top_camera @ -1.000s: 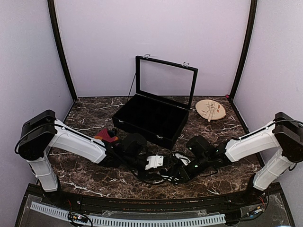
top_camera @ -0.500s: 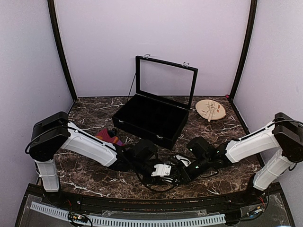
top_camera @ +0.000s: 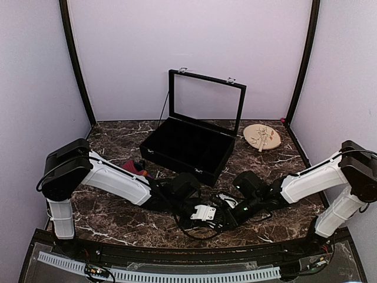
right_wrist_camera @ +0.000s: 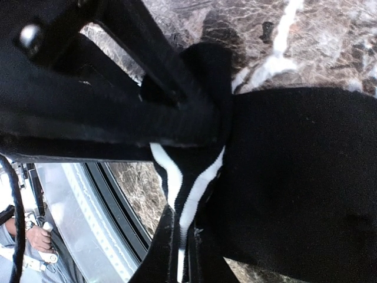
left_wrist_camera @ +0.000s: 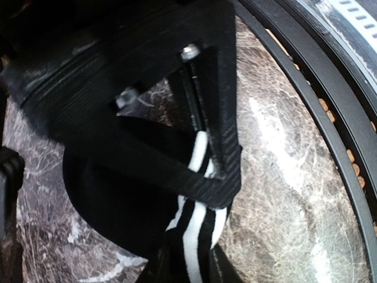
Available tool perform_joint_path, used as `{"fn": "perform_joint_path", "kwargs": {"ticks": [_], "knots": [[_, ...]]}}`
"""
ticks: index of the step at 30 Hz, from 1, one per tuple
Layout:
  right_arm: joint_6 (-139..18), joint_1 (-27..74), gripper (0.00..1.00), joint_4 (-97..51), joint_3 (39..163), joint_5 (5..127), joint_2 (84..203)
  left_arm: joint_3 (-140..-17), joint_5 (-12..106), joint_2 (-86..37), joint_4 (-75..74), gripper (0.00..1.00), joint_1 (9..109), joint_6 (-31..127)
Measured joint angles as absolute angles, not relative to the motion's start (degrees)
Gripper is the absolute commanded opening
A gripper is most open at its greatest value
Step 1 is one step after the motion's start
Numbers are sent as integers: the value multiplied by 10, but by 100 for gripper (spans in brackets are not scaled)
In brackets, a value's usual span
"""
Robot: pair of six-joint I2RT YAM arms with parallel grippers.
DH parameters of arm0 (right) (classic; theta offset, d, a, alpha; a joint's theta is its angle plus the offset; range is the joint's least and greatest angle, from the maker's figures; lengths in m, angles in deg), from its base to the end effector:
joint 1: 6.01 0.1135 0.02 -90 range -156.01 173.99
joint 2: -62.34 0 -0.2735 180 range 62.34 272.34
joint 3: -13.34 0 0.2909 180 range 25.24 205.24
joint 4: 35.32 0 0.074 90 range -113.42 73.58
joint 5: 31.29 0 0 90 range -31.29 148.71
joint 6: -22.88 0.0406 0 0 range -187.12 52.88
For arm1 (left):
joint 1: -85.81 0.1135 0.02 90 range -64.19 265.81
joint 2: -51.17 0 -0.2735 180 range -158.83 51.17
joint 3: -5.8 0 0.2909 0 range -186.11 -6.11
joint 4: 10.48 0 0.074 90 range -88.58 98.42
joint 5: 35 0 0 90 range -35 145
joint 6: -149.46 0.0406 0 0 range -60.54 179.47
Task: Roll the socks
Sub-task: Roll the sock at the center of the board.
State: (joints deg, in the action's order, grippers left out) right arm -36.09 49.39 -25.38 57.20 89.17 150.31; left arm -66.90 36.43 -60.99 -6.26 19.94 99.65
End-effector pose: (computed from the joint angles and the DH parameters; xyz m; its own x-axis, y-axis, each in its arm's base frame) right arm 0.1439 0.2448 0.0961 -0.8468 -0.4450 -0.2915 -0.5158 0.5530 0.6543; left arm 0.1636 -0.3969 0.1042 0.4034 0.5959 -0.6944 0.9150 -0.2713 0.2987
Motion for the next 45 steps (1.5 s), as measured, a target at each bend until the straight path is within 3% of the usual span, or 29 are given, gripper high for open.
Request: {"fn": "perform_joint_path", "kwargs": {"ticks": [6, 12, 20, 38, 45], "knots": [[-361, 493, 7, -252, 572, 895, 1503, -703, 344, -625, -18, 7, 200, 1008], [-362, 493, 27, -242, 572, 890, 1500, -735, 330, -637, 22, 6, 200, 1014], [-367, 489, 37, -221, 572, 854, 1465, -751, 325, -640, 60, 6, 208, 1014], [-380, 484, 40, -131, 574, 657, 1376, -787, 303, -634, 201, 5, 255, 971], [-379, 490, 39, -109, 573, 548, 1298, -869, 264, -676, 317, 5, 267, 948]]}}
